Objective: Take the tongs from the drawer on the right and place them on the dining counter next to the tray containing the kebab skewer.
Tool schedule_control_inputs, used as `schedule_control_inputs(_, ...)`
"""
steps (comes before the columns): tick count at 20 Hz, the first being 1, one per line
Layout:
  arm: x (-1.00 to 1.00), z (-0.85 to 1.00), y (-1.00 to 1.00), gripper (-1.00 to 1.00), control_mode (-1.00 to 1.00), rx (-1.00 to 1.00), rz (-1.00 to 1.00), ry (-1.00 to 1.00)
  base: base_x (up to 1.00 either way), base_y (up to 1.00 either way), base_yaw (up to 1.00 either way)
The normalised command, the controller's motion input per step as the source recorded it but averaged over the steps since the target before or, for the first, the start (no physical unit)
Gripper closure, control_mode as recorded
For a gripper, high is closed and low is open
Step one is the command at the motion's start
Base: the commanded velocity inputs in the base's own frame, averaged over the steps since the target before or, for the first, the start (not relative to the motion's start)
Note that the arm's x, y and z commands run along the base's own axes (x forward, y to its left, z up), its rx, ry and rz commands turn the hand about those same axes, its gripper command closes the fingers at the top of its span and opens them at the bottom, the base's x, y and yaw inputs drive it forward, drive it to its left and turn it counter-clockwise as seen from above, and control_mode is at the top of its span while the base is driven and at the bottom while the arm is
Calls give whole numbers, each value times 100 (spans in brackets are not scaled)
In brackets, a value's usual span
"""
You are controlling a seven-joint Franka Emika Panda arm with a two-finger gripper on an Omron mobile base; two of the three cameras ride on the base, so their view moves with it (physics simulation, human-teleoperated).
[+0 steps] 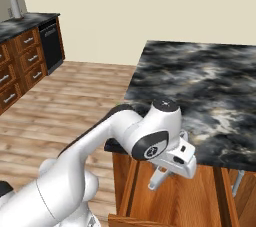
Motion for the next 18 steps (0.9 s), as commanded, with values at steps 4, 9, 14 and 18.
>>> schedule_control_inputs(4, 18, 44, 49, 100, -100, 0, 4, -6, 0, 0, 0)
schedule_control_inputs(9, 31, 47, 65, 100, -100, 0, 1, 0, 0, 0, 0)
schedule_control_inputs(14, 36, 32, 61, 100, -100, 0, 0, 0, 0, 0, 0)
schedule_control_inputs(18, 46, 12, 63, 100, -100, 0, 3, 0, 0, 0, 0)
